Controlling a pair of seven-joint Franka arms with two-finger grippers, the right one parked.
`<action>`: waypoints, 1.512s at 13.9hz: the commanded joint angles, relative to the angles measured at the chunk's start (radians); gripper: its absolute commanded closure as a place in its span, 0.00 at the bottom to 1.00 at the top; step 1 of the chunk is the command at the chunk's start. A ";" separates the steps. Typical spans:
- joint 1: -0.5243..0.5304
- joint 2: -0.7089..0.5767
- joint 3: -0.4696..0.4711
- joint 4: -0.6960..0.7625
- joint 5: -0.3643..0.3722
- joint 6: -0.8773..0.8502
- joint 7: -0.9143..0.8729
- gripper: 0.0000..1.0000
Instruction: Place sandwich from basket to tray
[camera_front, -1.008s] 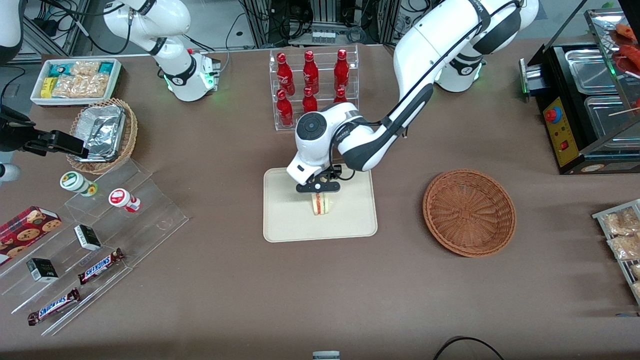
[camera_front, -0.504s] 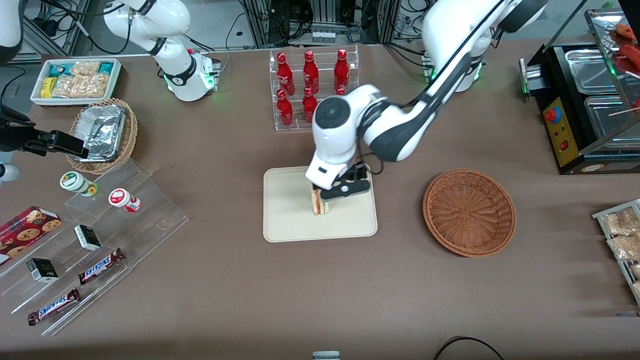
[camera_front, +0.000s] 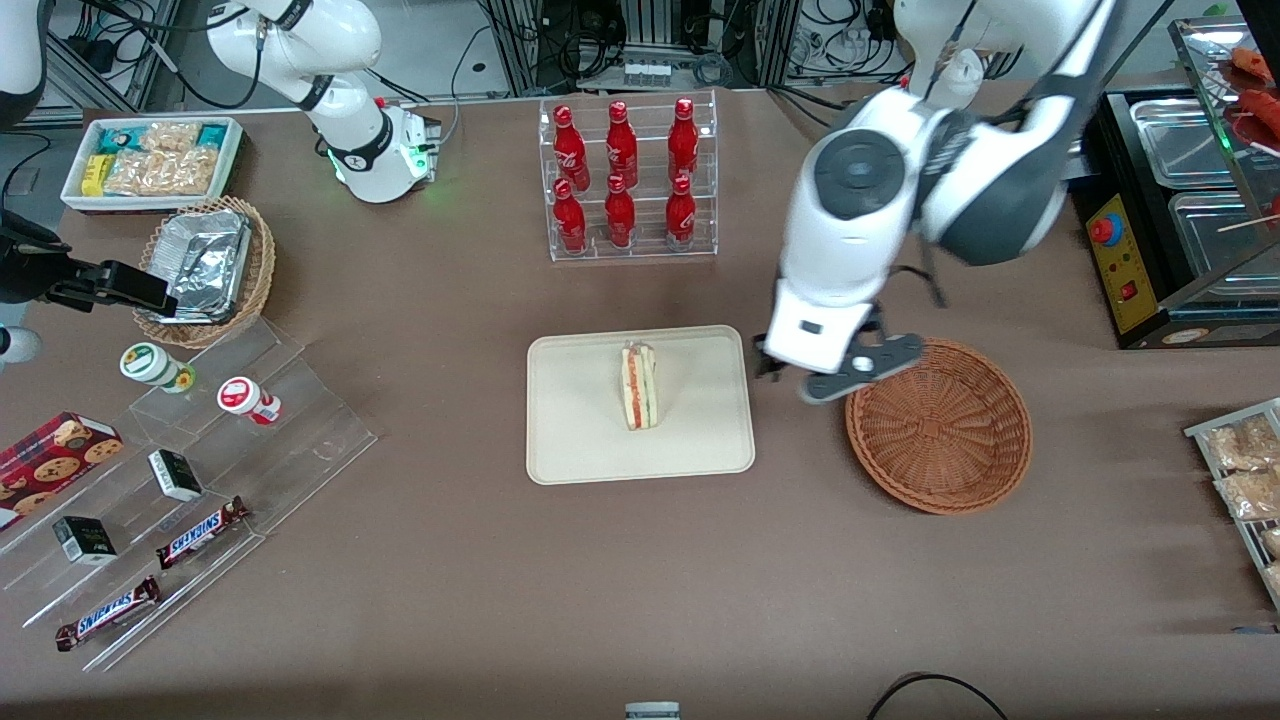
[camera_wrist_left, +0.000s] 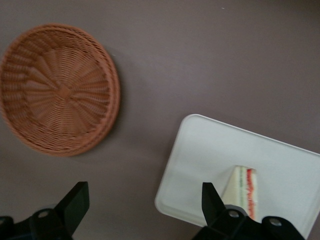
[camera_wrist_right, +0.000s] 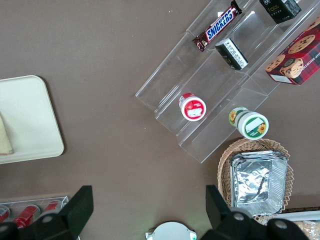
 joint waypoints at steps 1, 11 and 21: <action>0.071 -0.097 -0.003 -0.045 -0.054 -0.050 0.122 0.01; 0.193 -0.233 0.114 -0.059 -0.117 -0.228 0.612 0.01; 0.101 -0.390 0.394 -0.131 -0.208 -0.219 0.927 0.01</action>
